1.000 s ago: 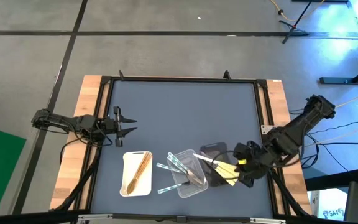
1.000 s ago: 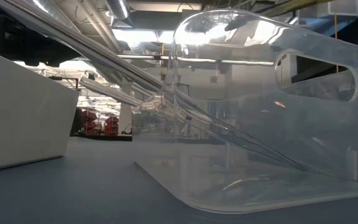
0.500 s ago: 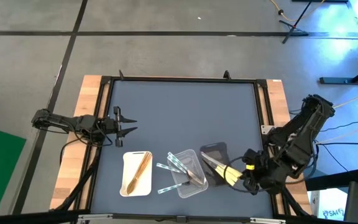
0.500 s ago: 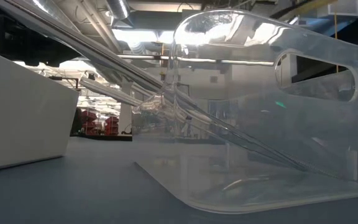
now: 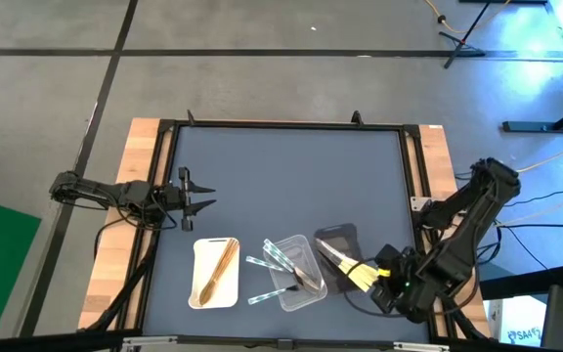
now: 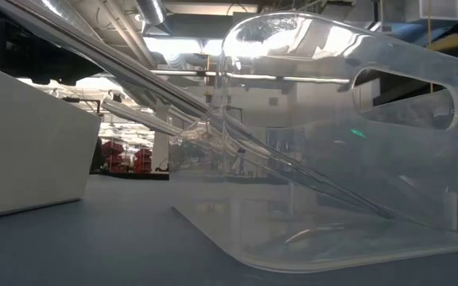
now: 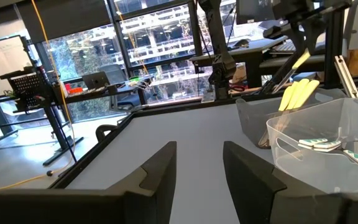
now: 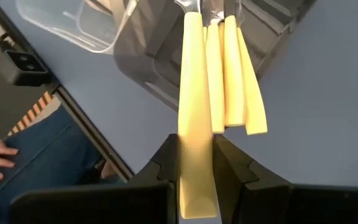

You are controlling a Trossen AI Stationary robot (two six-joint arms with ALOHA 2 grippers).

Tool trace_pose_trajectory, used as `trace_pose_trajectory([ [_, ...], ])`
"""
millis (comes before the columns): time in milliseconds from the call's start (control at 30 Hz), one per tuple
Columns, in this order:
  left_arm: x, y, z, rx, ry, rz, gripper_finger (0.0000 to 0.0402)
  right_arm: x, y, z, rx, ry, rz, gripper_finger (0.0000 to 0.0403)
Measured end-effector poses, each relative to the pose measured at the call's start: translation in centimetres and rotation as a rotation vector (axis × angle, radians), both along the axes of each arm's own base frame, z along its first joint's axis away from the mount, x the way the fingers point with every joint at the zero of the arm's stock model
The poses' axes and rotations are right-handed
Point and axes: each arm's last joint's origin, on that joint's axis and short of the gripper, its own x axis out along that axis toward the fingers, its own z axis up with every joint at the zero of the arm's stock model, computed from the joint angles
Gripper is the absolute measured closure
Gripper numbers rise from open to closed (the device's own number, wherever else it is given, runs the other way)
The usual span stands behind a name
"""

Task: Sort silverware by color (type)
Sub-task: Put the yellow table knife into the black transparent bin

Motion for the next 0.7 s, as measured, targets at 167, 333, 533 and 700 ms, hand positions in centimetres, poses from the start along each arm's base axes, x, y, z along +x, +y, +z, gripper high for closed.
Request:
trace_pose_trajectory([
  [167, 0.0, 0.0, 0.0, 0.0, 0.0, 0.0, 0.0276, 0.3, 0.4, -0.8, -0.014, 0.024, -0.039, 0.0356],
  [333, 0.0, 0.0, 0.0, 0.0, 0.0, 0.0, 0.0276, 0.6, 0.8, -1.5, -0.038, 0.041, -0.041, 0.0356],
  [533, 0.0, 0.0, 0.0, 0.0, 0.001, -0.001, 0.0276, 0.9, 1.2, -2.3, -0.059, 0.059, -0.043, 0.0356],
  [700, 0.0, 0.0, 0.0, 0.0, 0.0, 0.0, 0.0276, 1.5, 0.9, -2.5, -0.03, 0.113, -0.056, 0.0356],
])
